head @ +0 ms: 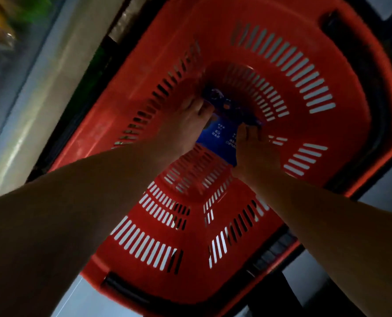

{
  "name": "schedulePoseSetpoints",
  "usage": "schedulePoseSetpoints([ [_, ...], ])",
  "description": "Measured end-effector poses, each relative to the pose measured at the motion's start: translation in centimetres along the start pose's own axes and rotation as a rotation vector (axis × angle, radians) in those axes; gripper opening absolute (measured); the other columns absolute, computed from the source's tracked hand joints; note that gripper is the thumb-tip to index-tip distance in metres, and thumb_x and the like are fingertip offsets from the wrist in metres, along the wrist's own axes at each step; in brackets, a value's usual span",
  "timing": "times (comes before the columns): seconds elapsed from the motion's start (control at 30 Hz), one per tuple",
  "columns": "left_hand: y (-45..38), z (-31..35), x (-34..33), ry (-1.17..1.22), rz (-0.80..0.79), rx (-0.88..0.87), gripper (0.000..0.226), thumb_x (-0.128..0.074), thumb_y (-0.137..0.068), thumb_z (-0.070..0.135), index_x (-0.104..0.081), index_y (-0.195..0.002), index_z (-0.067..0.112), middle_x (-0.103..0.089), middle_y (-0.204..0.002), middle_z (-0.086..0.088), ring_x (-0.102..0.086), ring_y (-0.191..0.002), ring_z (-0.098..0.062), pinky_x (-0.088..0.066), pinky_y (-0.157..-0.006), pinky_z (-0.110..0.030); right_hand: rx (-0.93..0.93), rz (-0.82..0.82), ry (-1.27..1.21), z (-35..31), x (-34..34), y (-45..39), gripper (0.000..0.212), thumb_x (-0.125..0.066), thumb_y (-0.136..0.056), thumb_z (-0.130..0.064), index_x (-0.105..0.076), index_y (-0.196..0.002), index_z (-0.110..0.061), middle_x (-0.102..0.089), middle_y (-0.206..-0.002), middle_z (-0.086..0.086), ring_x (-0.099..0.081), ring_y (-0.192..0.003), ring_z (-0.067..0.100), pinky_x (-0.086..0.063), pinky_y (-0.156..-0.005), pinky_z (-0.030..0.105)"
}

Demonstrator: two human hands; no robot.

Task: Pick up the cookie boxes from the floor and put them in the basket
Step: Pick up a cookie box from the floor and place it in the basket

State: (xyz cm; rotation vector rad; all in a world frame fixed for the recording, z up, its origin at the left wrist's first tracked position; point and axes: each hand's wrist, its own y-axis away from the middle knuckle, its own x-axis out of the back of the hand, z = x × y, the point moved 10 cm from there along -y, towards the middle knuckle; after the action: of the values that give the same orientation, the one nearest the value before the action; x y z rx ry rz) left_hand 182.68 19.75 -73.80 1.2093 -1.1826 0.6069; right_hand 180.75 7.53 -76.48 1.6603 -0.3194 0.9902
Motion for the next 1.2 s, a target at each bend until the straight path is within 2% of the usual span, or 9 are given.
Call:
schedulePoseSetpoints([
  [0.2,-4.3,-0.6,-9.1,0.128,0.063,0.034,0.041,-0.058,-0.089,0.013,-0.056,-0.128,0.003,-0.058,-0.124,-0.026,-0.055,-0.116,-0.044,-0.043,-0.1,-0.052,-0.068,0.037,0.052,0.6,-3.7,-4.5,0.101,-0.072,-0.083,-0.042,-0.008,-0.153,-0.006,-0.024,-0.154,0.017,-0.031,-0.138,0.038,-0.038,-0.106,0.046],
  [0.37,-5.8,0.3,-13.4,0.151,0.057,0.015,0.036,-0.059,-0.085,0.011,-0.064,-0.119,0.002,-0.065,-0.114,-0.024,-0.064,-0.106,-0.041,-0.052,-0.091,-0.05,-0.101,0.038,0.08,0.4,-6.0,-7.3,0.098,-0.072,-0.082,-0.045,-0.014,-0.151,-0.007,-0.028,-0.151,0.016,-0.033,-0.137,0.037,-0.037,-0.109,0.048],
  [0.5,-6.6,-0.4,-13.6,0.184,0.211,0.089,0.041,-0.061,-0.088,0.011,-0.059,-0.129,0.005,-0.059,-0.128,-0.024,-0.056,-0.12,-0.04,-0.043,-0.102,-0.048,-0.124,-0.002,0.067,0.5,-7.1,-8.7,0.108,-0.074,-0.081,-0.047,-0.003,-0.153,-0.01,-0.02,-0.155,0.015,-0.026,-0.141,0.038,-0.031,-0.113,0.049],
  [0.63,-6.1,0.5,-13.9,0.315,0.035,0.145,0.049,-0.032,-0.105,0.019,-0.022,-0.153,0.015,-0.014,-0.16,-0.018,-0.01,-0.148,-0.036,-0.007,-0.121,-0.045,-0.117,0.0,0.05,0.3,-6.2,-7.7,0.105,-0.072,-0.082,-0.048,-0.005,-0.154,-0.012,-0.018,-0.157,0.014,-0.025,-0.141,0.039,-0.031,-0.112,0.049],
  [0.77,-1.6,0.1,-9.2,0.528,0.152,0.195,0.053,-0.044,-0.092,0.013,-0.04,-0.144,0.012,-0.04,-0.148,-0.018,-0.035,-0.138,-0.038,-0.032,-0.112,-0.051,-0.121,0.028,-0.005,0.2,-3.2,-3.6,0.091,-0.067,-0.087,-0.043,-0.012,-0.153,-0.013,-0.022,-0.158,0.015,-0.027,-0.142,0.037,-0.035,-0.11,0.047],
  [0.87,3.2,0.5,-6.0,0.575,0.044,0.203,0.076,-0.067,-0.075,0.014,-0.038,-0.145,0.009,-0.043,-0.143,-0.022,-0.04,-0.131,-0.043,-0.034,-0.109,-0.051,-0.12,-0.013,-0.039,-0.2,-0.3,0.6,0.096,-0.072,-0.083,-0.039,-0.012,-0.153,-0.014,-0.021,-0.158,0.014,-0.026,-0.143,0.036,-0.037,-0.107,0.048],
  [0.93,6.9,0.8,-2.0,0.611,0.041,0.221,0.074,-0.072,-0.073,0.02,-0.044,-0.139,0.001,-0.047,-0.138,-0.025,-0.043,-0.129,-0.043,-0.033,-0.111,-0.048,-0.101,-0.027,-0.066,-0.7,2.6,4.6,0.097,-0.075,-0.08,-0.038,-0.015,-0.152,-0.015,-0.024,-0.156,0.011,-0.027,-0.141,0.035,-0.038,-0.107,0.048],
  [1.07,14.1,1.4,6.9,0.693,0.02,0.282,0.075,-0.07,-0.075,0.027,-0.043,-0.141,0.002,-0.043,-0.145,-0.019,-0.039,-0.134,-0.035,-0.03,-0.114,-0.041,-0.02,-0.001,-0.055,-2.0,8.8,13.5,0.092,-0.076,-0.078,-0.04,-0.022,-0.149,-0.014,-0.033,-0.149,0.012,-0.032,-0.137,0.035,-0.038,-0.108,0.048],
  [1.2,21.1,2.3,14.4,0.747,0.057,0.354,0.077,-0.068,-0.075,0.032,-0.041,-0.142,0.004,-0.046,-0.14,-0.025,-0.045,-0.127,-0.042,-0.037,-0.107,-0.049,0.049,0.041,-0.034,-3.5,14.2,21.4,0.09,-0.077,-0.075,-0.042,-0.028,-0.144,-0.012,-0.042,-0.14,0.014,-0.04,-0.131,0.035,-0.04,-0.105,0.047],
])
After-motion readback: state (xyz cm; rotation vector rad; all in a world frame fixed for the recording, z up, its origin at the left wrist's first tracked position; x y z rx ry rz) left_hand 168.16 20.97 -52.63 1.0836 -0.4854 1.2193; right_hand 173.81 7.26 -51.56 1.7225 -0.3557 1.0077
